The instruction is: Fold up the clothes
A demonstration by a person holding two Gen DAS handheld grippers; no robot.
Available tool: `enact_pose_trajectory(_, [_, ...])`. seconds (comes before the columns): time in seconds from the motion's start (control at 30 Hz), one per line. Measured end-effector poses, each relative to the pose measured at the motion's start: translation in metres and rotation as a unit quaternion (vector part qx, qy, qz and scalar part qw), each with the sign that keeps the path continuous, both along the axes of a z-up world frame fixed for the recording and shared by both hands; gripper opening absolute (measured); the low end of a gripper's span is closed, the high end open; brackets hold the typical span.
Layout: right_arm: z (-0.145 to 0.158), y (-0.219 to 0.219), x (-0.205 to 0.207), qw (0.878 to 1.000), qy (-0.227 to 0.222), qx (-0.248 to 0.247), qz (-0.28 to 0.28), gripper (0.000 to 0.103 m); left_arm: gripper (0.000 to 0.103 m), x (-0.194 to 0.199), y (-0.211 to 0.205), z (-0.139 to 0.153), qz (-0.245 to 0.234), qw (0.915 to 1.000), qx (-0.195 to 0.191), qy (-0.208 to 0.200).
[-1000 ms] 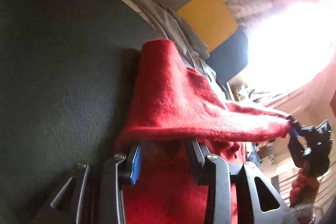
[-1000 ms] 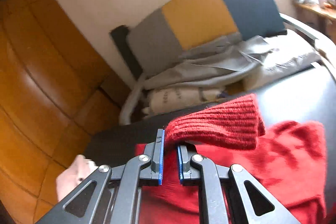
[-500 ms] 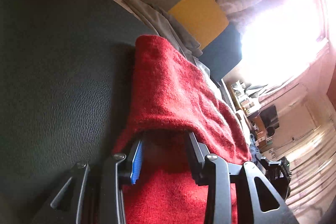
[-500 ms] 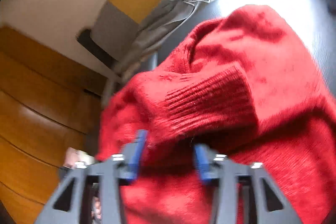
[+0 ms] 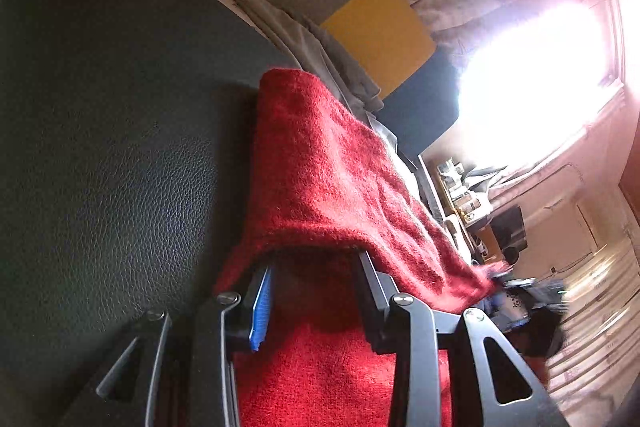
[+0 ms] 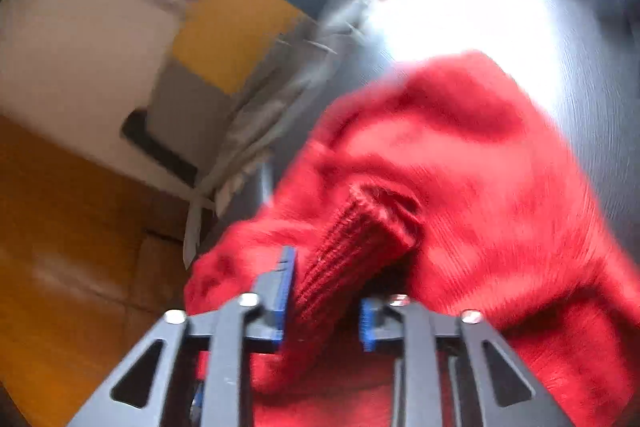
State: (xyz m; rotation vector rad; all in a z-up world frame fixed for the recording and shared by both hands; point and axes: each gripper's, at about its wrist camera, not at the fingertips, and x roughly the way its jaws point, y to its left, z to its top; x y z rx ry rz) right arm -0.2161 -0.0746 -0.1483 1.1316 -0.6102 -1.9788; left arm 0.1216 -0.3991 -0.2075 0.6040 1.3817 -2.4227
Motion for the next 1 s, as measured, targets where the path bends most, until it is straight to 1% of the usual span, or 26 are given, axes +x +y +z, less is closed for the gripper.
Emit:
enact_pose_trajectory(0.03, [0.013,0.003,0.002,1.0,0.028,0.009,0.008,0.025,0.036,0.0,0.0,0.0,0.0,1.0,0.0,0.0])
enact_pose_trajectory(0.13, [0.026,0.01,0.005,0.995,0.065,0.07,0.028,0.026,0.036,0.0,0.0,0.001,0.0,1.0,0.002,0.003])
enact_pose_trajectory(0.17, [0.026,0.011,0.004,0.993,0.067,0.089,0.034,0.026,0.036,0.001,0.0,0.002,0.0,1.0,0.003,0.001])
enact_pose_trajectory(0.2, [0.014,0.012,0.001,0.993,0.049,0.103,0.037,0.036,0.036,0.001,0.001,0.003,0.001,1.0,0.004,0.0])
enact_pose_trajectory(0.23, [0.001,0.018,-0.001,0.992,0.029,0.118,0.036,0.052,0.036,0.002,0.003,0.004,-0.004,1.0,0.004,-0.001])
enact_pose_trajectory(0.27, [-0.009,0.027,-0.003,0.99,0.016,0.133,0.033,0.057,0.036,0.003,0.005,0.004,-0.011,0.9999,0.004,-0.001])
enact_pose_trajectory(0.3, [-0.012,0.034,-0.004,0.99,0.014,0.135,0.031,0.059,0.036,0.005,0.007,0.004,-0.018,0.9998,0.005,-0.002])
enact_pose_trajectory(0.33, [-0.013,0.04,-0.008,0.991,0.012,0.127,0.031,0.059,0.036,0.008,0.01,0.005,-0.025,0.9997,0.007,-0.004])
enact_pose_trajectory(0.37, [-0.013,0.046,-0.012,0.992,0.011,0.118,0.032,0.063,0.036,0.011,0.014,0.006,-0.032,0.9994,0.008,-0.006])
enact_pose_trajectory(0.4, [-0.011,0.05,-0.016,0.994,0.013,0.108,0.034,0.072,0.037,0.014,0.016,0.008,-0.033,0.9994,0.009,-0.009])
enact_pose_trajectory(0.43, [-0.008,0.051,-0.021,0.994,0.019,0.104,0.039,0.078,0.037,0.018,0.019,0.01,-0.034,0.9993,0.009,-0.011])
enact_pose_trajectory(0.5, [0.001,0.041,-0.027,0.991,0.046,0.117,0.054,0.081,0.037,0.024,0.025,0.022,-0.035,0.9992,-0.016,-0.015])
enact_pose_trajectory(0.53, [0.004,0.033,-0.03,0.987,0.061,0.131,0.066,0.082,0.037,0.024,0.029,0.031,-0.038,0.9985,-0.035,-0.017])
enact_pose_trajectory(0.6, [0.007,0.006,-0.031,0.973,0.092,0.184,0.102,0.082,0.039,0.019,0.033,0.049,-0.054,0.9958,-0.072,-0.017])
enact_pose_trajectory(0.63, [0.009,-0.008,-0.03,0.964,0.11,0.212,0.12,0.082,0.04,0.013,0.034,0.055,-0.06,0.9939,-0.09,-0.023])
enact_pose_trajectory(0.7, [0.009,-0.033,-0.024,0.938,0.151,0.267,0.159,0.081,0.041,-0.002,0.035,0.067,-0.074,0.9888,-0.125,-0.035])
enact_pose_trajectory(0.77, [0.004,-0.053,-0.022,0.919,0.173,0.299,0.188,0.08,0.041,-0.021,0.032,0.072,-0.088,0.9852,-0.14,-0.043])
enact_pose_trajectory(0.8, [-0.002,-0.061,-0.021,0.913,0.168,0.311,0.203,0.071,0.042,-0.031,0.031,0.074,-0.096,0.9833,-0.147,-0.047])
enact_pose_trajectory(0.83, [-0.009,-0.067,-0.022,0.907,0.159,0.325,0.214,0.054,0.042,-0.039,0.03,0.07,-0.109,0.9824,-0.14,-0.059])
enact_pose_trajectory(0.87, [-0.011,-0.07,-0.022,0.904,0.158,0.332,0.22,0.052,0.042,-0.047,0.03,0.066,-0.122,0.981,-0.133,-0.07])
enact_pose_trajectory(0.9, [-0.012,-0.072,-0.021,0.898,0.164,0.341,0.225,0.038,0.042,-0.055,0.029,0.063,-0.136,0.9793,-0.126,-0.082])
enact_pose_trajectory(0.93, [-0.008,-0.072,-0.016,0.888,0.182,0.355,0.227,0.019,0.042,-0.058,0.033,0.056,-0.157,0.977,-0.115,-0.088])
enact_pose_trajectory(0.97, [-0.004,-0.071,-0.012,0.876,0.206,0.374,0.223,0.017,0.042,-0.056,0.039,0.05,-0.162,0.9739,-0.126,-0.096])
enact_pose_trajectory(1.0, [0.001,-0.07,-0.01,0.86,0.239,0.399,0.209,0.014,0.039,-0.055,0.045,0.045,-0.168,0.9706,-0.138,-0.103])
